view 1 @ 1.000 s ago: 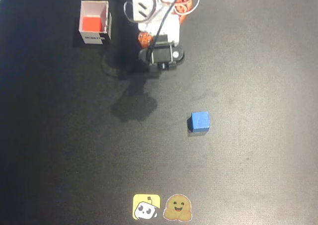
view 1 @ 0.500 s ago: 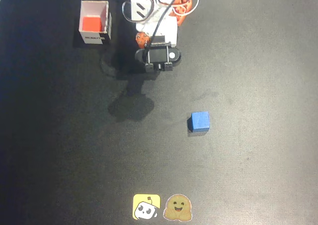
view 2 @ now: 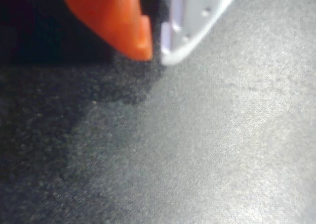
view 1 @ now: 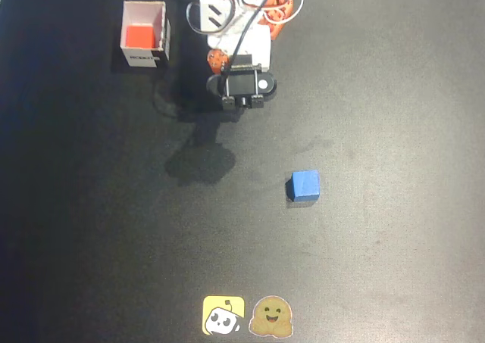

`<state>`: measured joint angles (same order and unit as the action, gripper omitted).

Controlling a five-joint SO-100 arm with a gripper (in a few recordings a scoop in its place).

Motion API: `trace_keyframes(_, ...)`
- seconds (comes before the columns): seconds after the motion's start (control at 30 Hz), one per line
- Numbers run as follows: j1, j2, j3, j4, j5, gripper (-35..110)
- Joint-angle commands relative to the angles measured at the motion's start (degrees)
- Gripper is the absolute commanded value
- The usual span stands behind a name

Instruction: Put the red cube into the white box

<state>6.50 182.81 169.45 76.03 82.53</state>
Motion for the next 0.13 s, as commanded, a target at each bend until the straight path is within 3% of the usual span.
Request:
trace_keyframes(0.0, 0.35, 0.26, -0.18, 0.09, -0.18, 0)
trace_keyframes(0.1, 0.44, 0.26, -0.18, 0.09, -0.09, 0)
